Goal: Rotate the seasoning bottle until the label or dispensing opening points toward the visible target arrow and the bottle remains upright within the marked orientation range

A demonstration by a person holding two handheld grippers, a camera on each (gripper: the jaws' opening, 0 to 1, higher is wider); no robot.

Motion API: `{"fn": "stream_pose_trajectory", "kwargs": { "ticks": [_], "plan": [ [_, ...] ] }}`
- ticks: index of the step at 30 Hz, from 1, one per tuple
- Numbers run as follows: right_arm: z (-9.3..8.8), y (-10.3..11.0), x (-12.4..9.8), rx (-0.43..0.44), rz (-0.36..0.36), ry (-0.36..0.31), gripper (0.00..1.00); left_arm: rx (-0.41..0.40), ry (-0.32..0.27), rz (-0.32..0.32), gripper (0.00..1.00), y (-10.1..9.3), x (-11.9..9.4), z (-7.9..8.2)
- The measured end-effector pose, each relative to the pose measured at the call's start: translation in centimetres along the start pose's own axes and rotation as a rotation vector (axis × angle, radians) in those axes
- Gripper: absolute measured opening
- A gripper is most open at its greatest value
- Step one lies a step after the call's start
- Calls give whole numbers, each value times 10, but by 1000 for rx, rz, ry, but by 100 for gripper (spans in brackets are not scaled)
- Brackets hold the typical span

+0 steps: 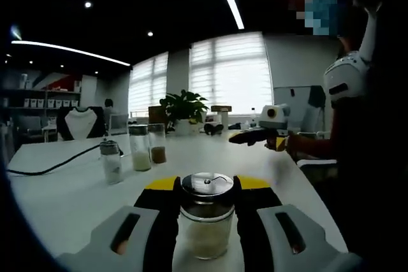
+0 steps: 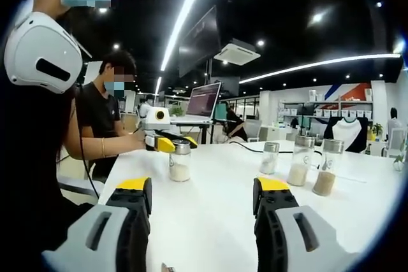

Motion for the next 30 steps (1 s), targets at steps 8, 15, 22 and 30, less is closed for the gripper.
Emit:
{"fn": "stream_pose_trajectory", "kwargs": {
  "ticks": [8,15,22,30],
  "plan": [
    [1,4,1,-13,21,-5,64,-12,-18,11,35,5,2,-3],
    [-2,6,1,-18,32,-10,63,-3,-39,27,35,12,4,-5],
    [-5,9,4,-20,31,-6,62,22,-41,59,35,21,6,-5],
    [-7,12,7,-30,38,8,61,20,-51,50,35,20,7,-4]
  ]
}}
Point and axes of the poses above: the point that each gripper's makers call its tool centre point, and the gripper's own axes: x roughly forward along the fingers, y roughly to its left, z roughly out of its top, the point moved 3 cm from there along -x, roughly backward along the fingers, and after that the axes turned 11 degrees about z, right-handed, at the moved point
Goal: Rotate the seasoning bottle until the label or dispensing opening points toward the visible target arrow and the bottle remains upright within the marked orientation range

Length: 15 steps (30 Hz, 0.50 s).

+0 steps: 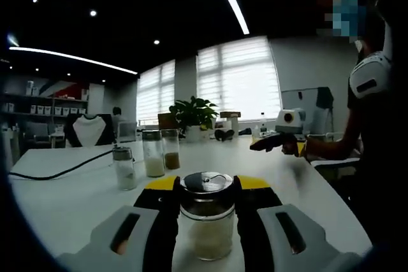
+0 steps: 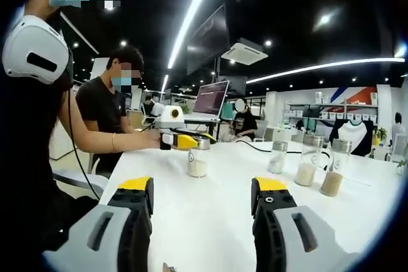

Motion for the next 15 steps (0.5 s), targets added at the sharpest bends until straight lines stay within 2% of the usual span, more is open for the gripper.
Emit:
{"fn": "stream_pose_trajectory", "kwargs": {
  "ticks": [4,6,15],
  "plan": [
    [2,1,0,0,-1,-8,61,-6,-7,-4,35,-1,1,1],
    [2,3,0,0,-2,-8,61,3,-4,14,35,-4,1,2],
    [6,8,-4,-7,-16,0,61,0,-9,-5,35,-6,-1,2]
  ]
}}
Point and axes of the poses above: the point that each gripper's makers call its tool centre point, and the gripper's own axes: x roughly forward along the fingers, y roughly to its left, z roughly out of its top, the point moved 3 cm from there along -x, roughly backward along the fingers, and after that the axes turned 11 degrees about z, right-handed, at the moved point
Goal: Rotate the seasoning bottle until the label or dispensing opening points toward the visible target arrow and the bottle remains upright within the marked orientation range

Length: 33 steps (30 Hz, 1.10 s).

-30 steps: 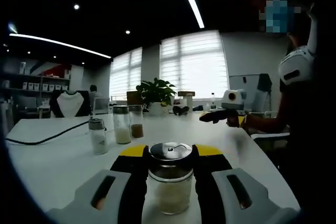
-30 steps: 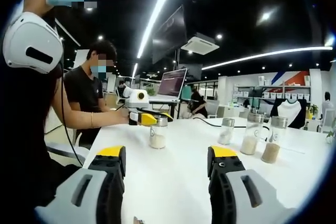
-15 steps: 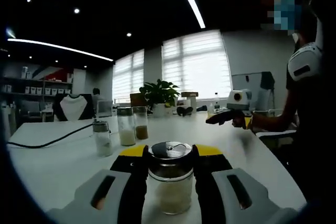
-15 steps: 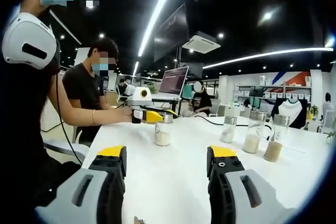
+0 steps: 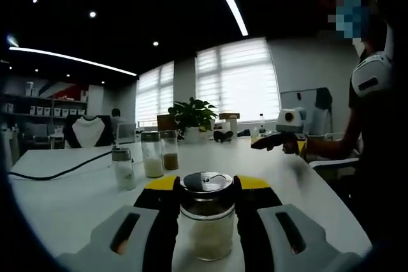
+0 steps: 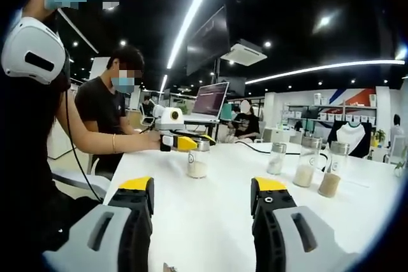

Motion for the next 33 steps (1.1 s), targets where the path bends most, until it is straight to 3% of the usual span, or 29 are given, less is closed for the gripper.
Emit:
{"fn": "stream_pose_trajectory", "kwargs": {
  "ticks": [10,13,14,18,22,29,32,33],
  "plan": [
    [1,2,2,-9,6,7,61,21,27,-7,38,-1,0,0],
    [1,2,2,-8,4,2,61,154,221,40,49,3,-2,-26],
    [2,2,3,-8,5,0,61,161,246,43,54,2,-2,-30],
    [2,2,2,-7,4,-4,61,109,209,12,54,-10,0,-29],
    [1,2,1,-2,1,-7,60,129,219,109,54,-1,1,-24],
    [1,2,-2,-1,-7,-16,60,162,202,202,55,-1,-2,-9],
    [2,2,-4,-2,-12,-20,60,183,220,293,54,7,-6,-5],
    [2,2,-4,-2,-13,-20,60,129,255,372,55,11,-9,-5]
  ]
}}
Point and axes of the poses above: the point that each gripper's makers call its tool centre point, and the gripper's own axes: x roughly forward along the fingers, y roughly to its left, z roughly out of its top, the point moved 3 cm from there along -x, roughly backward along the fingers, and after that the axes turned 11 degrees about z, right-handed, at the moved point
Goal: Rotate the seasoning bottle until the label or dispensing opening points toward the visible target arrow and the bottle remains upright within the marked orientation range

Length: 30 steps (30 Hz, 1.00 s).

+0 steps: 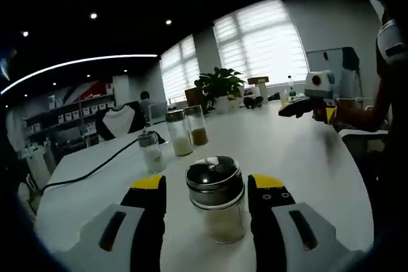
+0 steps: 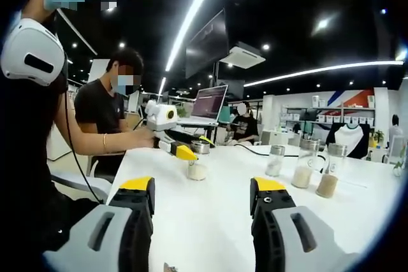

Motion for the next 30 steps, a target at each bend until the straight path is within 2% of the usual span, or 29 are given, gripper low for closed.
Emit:
{"fn": "stream_pose_trajectory", "kwargs": {
  "ticks": [1,2,3,6,8,12,13,16,18,19,23,26,30],
  "plan": [
    [0,0,0,0,-1,0,60,-27,24,35,56,1,-1,-1],
    [1,1,-1,0,-4,-1,60,-11,8,55,55,1,-2,2],
    [2,1,-1,0,-6,-4,59,-20,10,76,55,1,-4,2],
    [6,3,-2,-6,-9,-13,59,-65,-37,126,52,1,-8,11],
    [6,2,-3,-9,-15,-9,58,-102,-42,170,51,4,-9,13],
    [7,-1,-5,-19,-37,5,58,-127,-39,207,51,2,-9,13],
    [7,-2,-5,-20,-43,5,58,-152,-37,243,51,4,-10,12],
    [9,-2,-7,-21,-51,2,58,-162,-38,282,51,4,-9,13],
    [8,-4,-8,-21,-56,1,57,-102,-111,285,51,-2,-8,23],
    [8,-5,-8,-20,-58,2,57,-114,-116,308,50,-2,-8,24],
    [7,-6,-10,-22,-71,20,57,-108,-72,382,50,-6,-4,18],
    [8,-6,-10,-28,-75,20,57,-65,-58,462,50,-6,-5,18],
    [9,-8,-13,-30,-80,18,57,-35,-59,482,50,-12,0,22]
  ]
}}
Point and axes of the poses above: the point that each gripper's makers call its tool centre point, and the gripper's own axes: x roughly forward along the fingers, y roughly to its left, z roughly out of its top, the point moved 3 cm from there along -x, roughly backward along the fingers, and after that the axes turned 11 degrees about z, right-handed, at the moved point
